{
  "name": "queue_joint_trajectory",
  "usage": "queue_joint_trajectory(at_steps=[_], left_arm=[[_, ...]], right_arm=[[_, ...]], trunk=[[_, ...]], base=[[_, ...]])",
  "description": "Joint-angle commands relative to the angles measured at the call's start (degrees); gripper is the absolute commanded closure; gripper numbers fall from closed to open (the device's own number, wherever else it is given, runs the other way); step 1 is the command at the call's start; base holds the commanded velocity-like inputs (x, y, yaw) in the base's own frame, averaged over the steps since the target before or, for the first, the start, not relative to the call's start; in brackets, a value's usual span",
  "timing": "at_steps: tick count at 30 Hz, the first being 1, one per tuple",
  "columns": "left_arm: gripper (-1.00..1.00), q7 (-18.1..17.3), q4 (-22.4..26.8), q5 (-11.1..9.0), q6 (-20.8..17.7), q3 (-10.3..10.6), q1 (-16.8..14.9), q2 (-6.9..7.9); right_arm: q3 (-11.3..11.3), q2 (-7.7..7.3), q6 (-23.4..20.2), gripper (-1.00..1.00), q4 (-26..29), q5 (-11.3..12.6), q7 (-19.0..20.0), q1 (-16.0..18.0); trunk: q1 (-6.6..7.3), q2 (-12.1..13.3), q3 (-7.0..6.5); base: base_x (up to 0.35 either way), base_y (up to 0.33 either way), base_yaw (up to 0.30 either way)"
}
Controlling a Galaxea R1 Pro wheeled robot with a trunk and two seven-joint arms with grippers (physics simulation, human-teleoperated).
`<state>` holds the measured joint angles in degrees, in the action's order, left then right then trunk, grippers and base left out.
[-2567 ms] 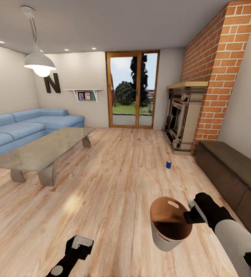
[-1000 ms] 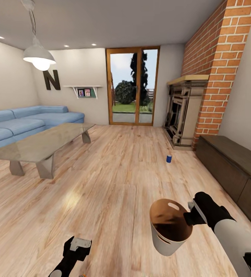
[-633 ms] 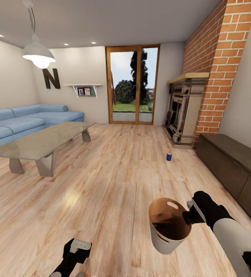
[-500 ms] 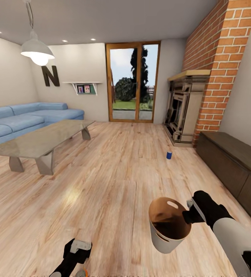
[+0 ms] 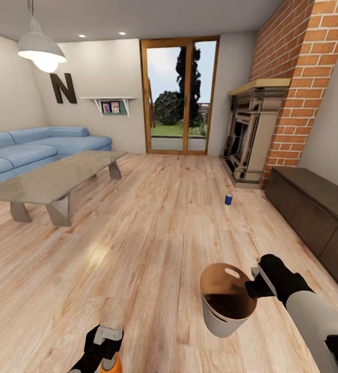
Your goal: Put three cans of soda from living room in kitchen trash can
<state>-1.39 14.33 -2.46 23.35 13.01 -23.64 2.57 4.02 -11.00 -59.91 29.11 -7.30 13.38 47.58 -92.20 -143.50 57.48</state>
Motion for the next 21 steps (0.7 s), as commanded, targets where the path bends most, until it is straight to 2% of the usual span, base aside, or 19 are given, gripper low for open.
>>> queue_joint_trajectory(at_steps=[1,5,11,21], left_arm=[[-1.00,0.00,-0.22,0.00,0.01,0.00,0.00,-0.01],[-1.00,-0.01,-1.06,0.01,0.03,0.00,0.00,0.00],[-1.00,-0.02,-1.20,0.00,0.03,0.00,0.00,-0.01],[-1.00,-0.02,-1.23,0.04,0.06,0.05,0.00,-0.02]], right_arm=[[-0.07,0.01,-0.09,1.00,0.01,1.07,0.16,0.20],[-0.05,-0.05,-0.09,1.00,-0.04,0.84,0.16,2.12],[0.10,-0.16,-0.09,1.00,-0.56,0.73,0.08,4.72],[0.11,-0.19,-0.09,1.00,-0.99,0.71,0.07,6.30]], trunk=[[-0.02,-0.03,0.25],[-0.12,-0.08,1.26],[-0.12,-0.08,1.37],[-0.12,-0.08,1.39]], base=[[0.000,0.000,0.000],[0.000,0.000,0.000],[0.000,0.000,0.000],[0.000,0.000,0.000]])
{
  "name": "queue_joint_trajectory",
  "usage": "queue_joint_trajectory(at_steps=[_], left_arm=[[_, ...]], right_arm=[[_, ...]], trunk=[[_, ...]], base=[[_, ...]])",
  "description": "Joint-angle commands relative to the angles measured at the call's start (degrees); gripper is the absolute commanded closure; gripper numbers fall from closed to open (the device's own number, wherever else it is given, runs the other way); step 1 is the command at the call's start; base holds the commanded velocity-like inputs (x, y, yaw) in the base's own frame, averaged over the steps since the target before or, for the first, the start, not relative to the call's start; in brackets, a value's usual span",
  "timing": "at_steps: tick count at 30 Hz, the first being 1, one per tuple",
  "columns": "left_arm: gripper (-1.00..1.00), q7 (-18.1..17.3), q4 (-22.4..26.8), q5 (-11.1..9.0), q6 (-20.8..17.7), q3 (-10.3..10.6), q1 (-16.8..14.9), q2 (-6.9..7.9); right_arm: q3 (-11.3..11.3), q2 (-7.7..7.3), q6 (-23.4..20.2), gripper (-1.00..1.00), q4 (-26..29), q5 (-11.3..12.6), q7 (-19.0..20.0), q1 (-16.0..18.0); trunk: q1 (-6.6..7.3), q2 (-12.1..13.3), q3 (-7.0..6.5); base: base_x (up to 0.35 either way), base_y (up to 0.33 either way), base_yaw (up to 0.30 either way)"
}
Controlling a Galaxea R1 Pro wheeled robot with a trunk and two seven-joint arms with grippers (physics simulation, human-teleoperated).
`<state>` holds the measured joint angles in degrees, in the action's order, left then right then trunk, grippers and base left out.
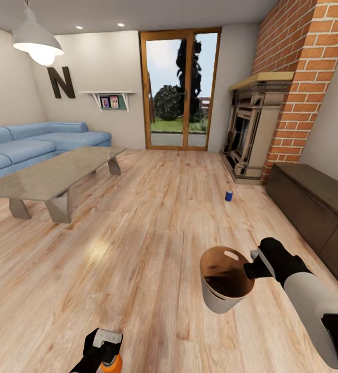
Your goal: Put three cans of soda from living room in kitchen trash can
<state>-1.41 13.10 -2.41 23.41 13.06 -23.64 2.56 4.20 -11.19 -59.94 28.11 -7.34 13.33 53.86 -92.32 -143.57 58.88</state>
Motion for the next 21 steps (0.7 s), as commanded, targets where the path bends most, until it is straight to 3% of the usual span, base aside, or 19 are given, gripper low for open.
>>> queue_joint_trajectory(at_steps=[1,15,21], left_arm=[[-1.00,0.00,0.00,0.01,-0.01,-0.01,0.00,0.00],[-1.00,-0.04,0.00,-0.04,-0.02,-0.05,0.00,0.08],[-1.00,-0.21,0.00,0.02,-0.18,-0.05,0.00,0.08]], right_arm=[[-0.05,0.03,-0.06,1.00,-0.02,0.75,0.11,0.11],[0.33,0.11,-0.06,1.00,-0.18,0.75,0.11,0.45],[0.36,0.12,-0.06,1.00,-0.17,0.75,0.04,0.43]], trunk=[[-0.02,-0.02,0.22],[-0.38,-0.21,3.32],[-0.38,-0.21,3.32]], base=[[0.000,0.000,0.000],[0.000,0.000,0.000],[0.000,0.000,0.000]])
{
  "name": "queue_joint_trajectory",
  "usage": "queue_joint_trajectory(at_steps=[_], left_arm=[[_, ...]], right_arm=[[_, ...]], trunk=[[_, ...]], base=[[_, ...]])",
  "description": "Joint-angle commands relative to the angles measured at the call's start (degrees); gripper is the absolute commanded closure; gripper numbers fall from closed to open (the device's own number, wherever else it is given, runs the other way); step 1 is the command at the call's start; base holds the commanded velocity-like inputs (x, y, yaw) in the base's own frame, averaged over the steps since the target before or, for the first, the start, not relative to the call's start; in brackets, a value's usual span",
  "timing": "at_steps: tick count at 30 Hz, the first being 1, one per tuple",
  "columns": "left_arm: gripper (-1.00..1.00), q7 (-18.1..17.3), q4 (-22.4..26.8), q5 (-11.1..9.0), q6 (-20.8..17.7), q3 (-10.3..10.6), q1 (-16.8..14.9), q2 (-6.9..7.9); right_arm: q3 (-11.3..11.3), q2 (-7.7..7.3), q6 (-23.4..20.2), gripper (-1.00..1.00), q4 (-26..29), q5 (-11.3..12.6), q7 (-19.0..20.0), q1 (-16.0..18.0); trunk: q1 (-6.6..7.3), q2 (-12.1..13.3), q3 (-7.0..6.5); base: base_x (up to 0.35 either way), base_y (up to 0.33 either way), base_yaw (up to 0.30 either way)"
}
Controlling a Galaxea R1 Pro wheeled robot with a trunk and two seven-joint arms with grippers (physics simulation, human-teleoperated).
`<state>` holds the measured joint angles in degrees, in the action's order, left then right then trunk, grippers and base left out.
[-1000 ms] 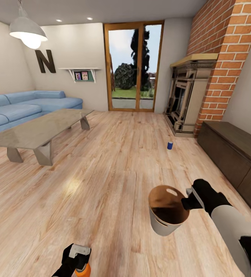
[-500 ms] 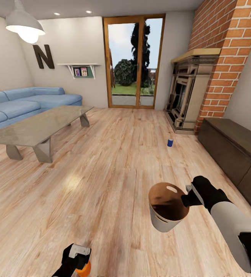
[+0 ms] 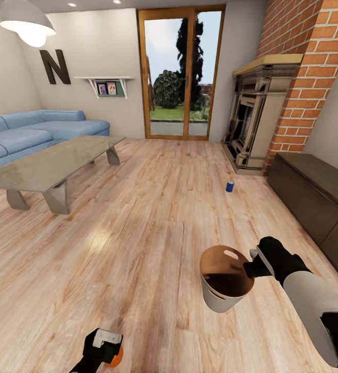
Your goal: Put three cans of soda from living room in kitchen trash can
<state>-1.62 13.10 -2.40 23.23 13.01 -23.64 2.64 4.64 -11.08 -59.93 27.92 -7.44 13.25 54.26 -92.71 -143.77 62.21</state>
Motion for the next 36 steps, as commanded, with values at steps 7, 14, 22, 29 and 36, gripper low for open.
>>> queue_joint_trajectory(at_steps=[7,14,22,29,36], left_arm=[[-1.00,-4.57,0.00,-0.10,-0.33,-0.29,-0.04,0.00],[-1.00,-5.69,0.00,-0.09,-0.91,-0.47,-0.07,0.00],[-1.00,-5.68,0.00,-0.18,-3.46,-0.66,-0.09,0.08],[-1.00,-5.49,0.00,-0.46,-3.62,-0.78,-0.09,0.31],[-1.00,-5.46,0.00,-0.57,-3.63,-0.82,-0.09,0.36]], right_arm=[[-0.05,0.10,-0.07,1.00,-0.02,0.85,0.04,-0.02],[-0.05,0.18,-0.07,1.00,-0.04,0.85,0.00,-0.01],[0.01,0.26,-0.07,1.00,-0.06,0.85,-0.06,-0.02],[0.00,0.64,-0.07,1.00,-0.06,0.85,-0.21,-0.03],[-0.06,0.85,-0.07,1.00,-0.06,0.85,-0.24,-0.04]], trunk=[[0.01,0.00,-0.01],[0.01,0.00,-0.01],[0.01,0.00,-0.01],[0.01,0.00,-0.01],[-0.05,-0.03,0.44]], base=[[0.000,0.000,0.000],[0.000,0.000,0.000],[0.000,0.000,0.000],[0.000,0.000,0.000],[0.000,0.000,0.000]])
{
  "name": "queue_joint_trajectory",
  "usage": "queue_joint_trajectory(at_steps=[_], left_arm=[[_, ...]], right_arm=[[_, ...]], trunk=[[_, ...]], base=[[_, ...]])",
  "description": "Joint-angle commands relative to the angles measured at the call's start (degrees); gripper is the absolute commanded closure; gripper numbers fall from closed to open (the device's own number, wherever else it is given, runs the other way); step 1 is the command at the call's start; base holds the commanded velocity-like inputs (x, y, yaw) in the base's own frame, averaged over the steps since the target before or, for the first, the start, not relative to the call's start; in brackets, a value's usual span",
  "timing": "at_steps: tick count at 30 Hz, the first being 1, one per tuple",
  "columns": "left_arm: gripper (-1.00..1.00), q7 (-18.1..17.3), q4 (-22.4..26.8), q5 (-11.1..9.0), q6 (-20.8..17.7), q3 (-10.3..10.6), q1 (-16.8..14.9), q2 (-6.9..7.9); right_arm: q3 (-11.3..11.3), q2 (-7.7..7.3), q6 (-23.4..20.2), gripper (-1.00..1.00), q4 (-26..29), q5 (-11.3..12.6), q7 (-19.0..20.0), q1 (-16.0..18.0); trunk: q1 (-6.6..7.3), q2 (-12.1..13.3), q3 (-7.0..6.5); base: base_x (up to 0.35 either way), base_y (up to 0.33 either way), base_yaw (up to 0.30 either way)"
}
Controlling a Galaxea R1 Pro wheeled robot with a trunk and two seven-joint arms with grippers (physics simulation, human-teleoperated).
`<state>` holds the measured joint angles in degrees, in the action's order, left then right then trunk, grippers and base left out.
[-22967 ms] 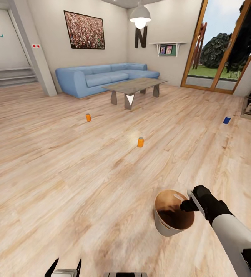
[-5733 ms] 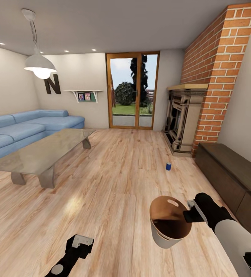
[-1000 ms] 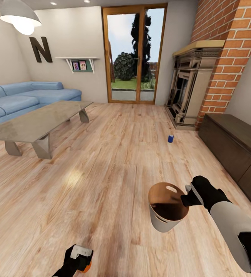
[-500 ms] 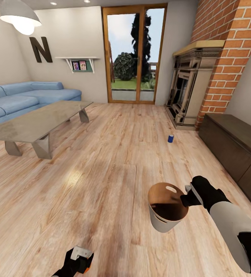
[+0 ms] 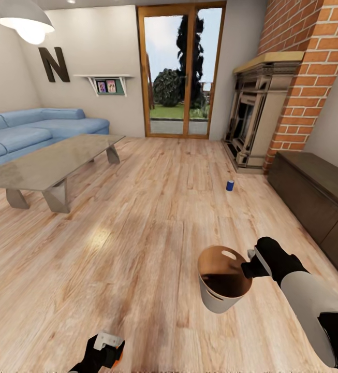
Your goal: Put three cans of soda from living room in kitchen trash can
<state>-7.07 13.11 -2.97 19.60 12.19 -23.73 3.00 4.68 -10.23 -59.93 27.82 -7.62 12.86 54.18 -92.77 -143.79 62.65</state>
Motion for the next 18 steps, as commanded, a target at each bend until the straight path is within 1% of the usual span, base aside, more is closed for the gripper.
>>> queue_joint_trajectory(at_steps=[1,5,18], left_arm=[[-1.00,-0.02,-0.01,-0.01,0.00,-0.04,0.00,0.03],[-1.00,-0.04,-0.01,-0.02,0.00,-0.13,0.00,0.07],[-1.00,-0.05,0.05,-0.05,0.08,-0.06,0.00,0.08]], right_arm=[[-0.11,0.02,-0.07,1.00,0.04,1.03,0.15,0.04],[-0.04,0.03,-0.07,1.00,0.04,1.03,0.12,0.04],[-0.02,0.18,-0.07,1.00,0.04,1.03,0.06,0.04]], trunk=[[-0.01,-0.02,0.22],[-0.12,-0.08,1.11],[-0.12,-0.08,1.11]], base=[[0.000,0.000,0.000],[0.000,0.000,0.000],[0.000,0.000,0.000]])
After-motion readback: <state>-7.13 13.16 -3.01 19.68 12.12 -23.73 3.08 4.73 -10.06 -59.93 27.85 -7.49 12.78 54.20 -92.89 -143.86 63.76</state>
